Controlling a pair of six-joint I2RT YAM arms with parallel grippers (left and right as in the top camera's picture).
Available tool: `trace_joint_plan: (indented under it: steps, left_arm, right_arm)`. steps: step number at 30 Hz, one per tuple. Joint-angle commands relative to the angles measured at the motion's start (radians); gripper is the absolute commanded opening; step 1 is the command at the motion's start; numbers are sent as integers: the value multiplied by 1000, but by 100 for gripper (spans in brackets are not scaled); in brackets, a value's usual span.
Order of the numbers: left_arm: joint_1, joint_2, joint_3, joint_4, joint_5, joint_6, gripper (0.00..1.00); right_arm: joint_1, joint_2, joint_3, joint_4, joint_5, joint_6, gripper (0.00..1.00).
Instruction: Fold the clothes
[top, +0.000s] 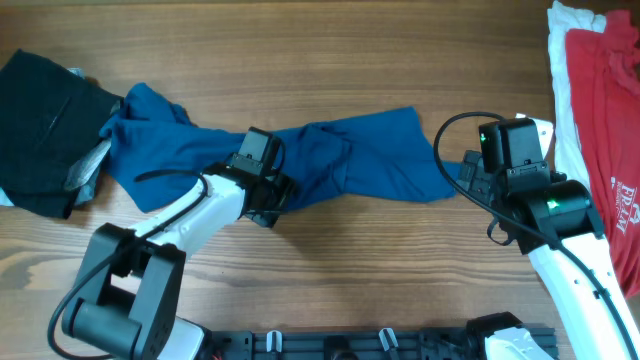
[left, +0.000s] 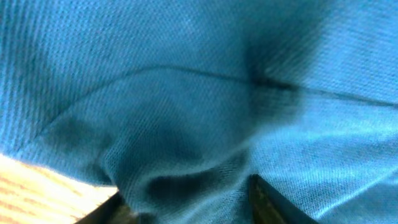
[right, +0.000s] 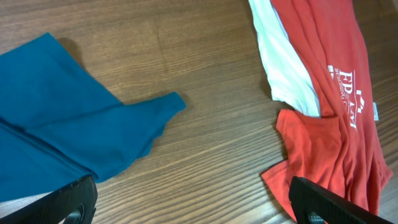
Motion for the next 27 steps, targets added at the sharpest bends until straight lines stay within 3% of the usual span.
trace_joint_plan:
  steps: [1, 7, 10, 12, 15, 18, 21, 23, 27]
  left_arm:
    - [-3, 56, -15, -2, -32, 10, 6]
    - [24, -19, -14, -138, -36, 201, 4]
    - [79, -176, -14, -260, -42, 364, 4]
    - [165, -358, -14, -408, -141, 422, 4]
    - [296, -553, -14, -524, -291, 423, 4]
    - [405, -684, -14, -563, -284, 423, 4]
    - [438, -686, -14, -597, -375, 422, 4]
    - [473, -673, -14, -600, -464, 422, 4]
    - [506, -637, -14, -601, -484, 423, 4]
  right_arm:
    - [-3, -5, 5, -3, -3, 15, 100]
    - [-3, -5, 5, -5, -19, 15, 100]
    - [-3, -5, -1, -2, -100, 14, 100]
    - [-3, 1, -26, 3, -163, 14, 100]
    - [-3, 48, -49, 5, -237, 13, 100]
    - [-3, 149, -50, 40, -338, -14, 100]
    - [-3, 246, -50, 84, -422, -35, 100]
    - [-3, 325, -50, 77, -433, 24, 99]
    - [-3, 421, -55, 75, -400, 110, 99]
